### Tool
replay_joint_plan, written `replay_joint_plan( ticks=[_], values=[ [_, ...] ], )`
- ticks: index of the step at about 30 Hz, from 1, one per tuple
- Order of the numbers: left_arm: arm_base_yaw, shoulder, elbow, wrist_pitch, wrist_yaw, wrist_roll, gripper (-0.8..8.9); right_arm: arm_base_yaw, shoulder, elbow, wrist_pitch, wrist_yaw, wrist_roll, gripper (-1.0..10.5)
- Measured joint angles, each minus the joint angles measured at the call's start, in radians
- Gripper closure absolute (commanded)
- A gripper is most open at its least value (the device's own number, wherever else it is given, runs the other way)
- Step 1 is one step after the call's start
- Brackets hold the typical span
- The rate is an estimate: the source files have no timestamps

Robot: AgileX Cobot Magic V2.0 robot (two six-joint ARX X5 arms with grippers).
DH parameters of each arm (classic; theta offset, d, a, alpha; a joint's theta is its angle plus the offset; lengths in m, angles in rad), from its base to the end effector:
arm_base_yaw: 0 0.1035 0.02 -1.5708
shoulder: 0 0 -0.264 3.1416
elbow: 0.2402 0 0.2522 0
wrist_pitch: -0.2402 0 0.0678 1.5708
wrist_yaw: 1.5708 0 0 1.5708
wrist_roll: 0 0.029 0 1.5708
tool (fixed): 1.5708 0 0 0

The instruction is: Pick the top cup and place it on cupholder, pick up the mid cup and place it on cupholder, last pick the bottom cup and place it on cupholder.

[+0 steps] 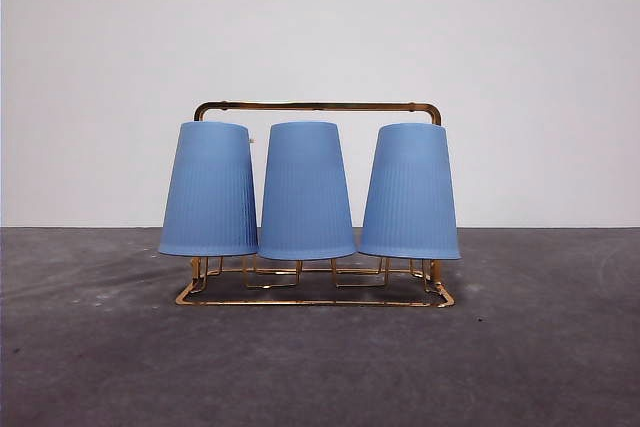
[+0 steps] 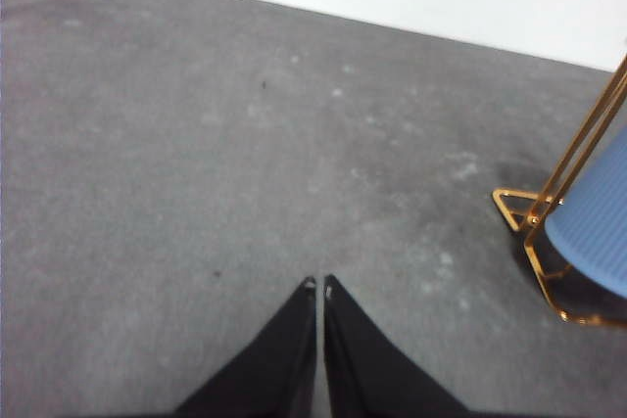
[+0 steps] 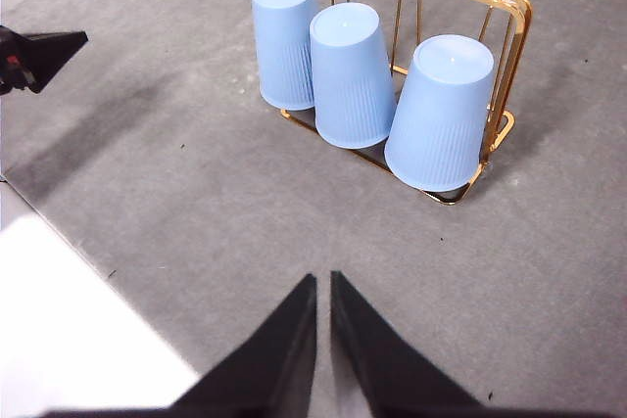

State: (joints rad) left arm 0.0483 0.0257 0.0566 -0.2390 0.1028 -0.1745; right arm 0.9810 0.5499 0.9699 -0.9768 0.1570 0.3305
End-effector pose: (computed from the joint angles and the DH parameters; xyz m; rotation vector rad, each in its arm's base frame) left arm 0.0937 0.0015 0.1579 -0.1895 0.2118 -0.0361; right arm 0.0460 0.0606 0.3452 -0.0023 0.6051 0.7088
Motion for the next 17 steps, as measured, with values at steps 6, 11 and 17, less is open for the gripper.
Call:
replay_joint_plan(
  ticks=[6, 11, 17],
  values=[
    [0.000, -0.021, -0.017, 0.046, 0.000, 0.008, 8.06, 0.000, 0.000, 0.000, 0.000, 0.000, 0.000, 9.3],
    [0.000, -0.021, -0.024, 0.063, -0.002, 0.039, 8.06, 0.000, 0.000, 0.000, 0.000, 0.000, 0.000, 9.3],
    [0.000, -0.021, -0.024, 0.063, -0.002, 0.061, 8.06, 0.000, 0.000, 0.000, 0.000, 0.000, 0.000, 9.3]
  ],
)
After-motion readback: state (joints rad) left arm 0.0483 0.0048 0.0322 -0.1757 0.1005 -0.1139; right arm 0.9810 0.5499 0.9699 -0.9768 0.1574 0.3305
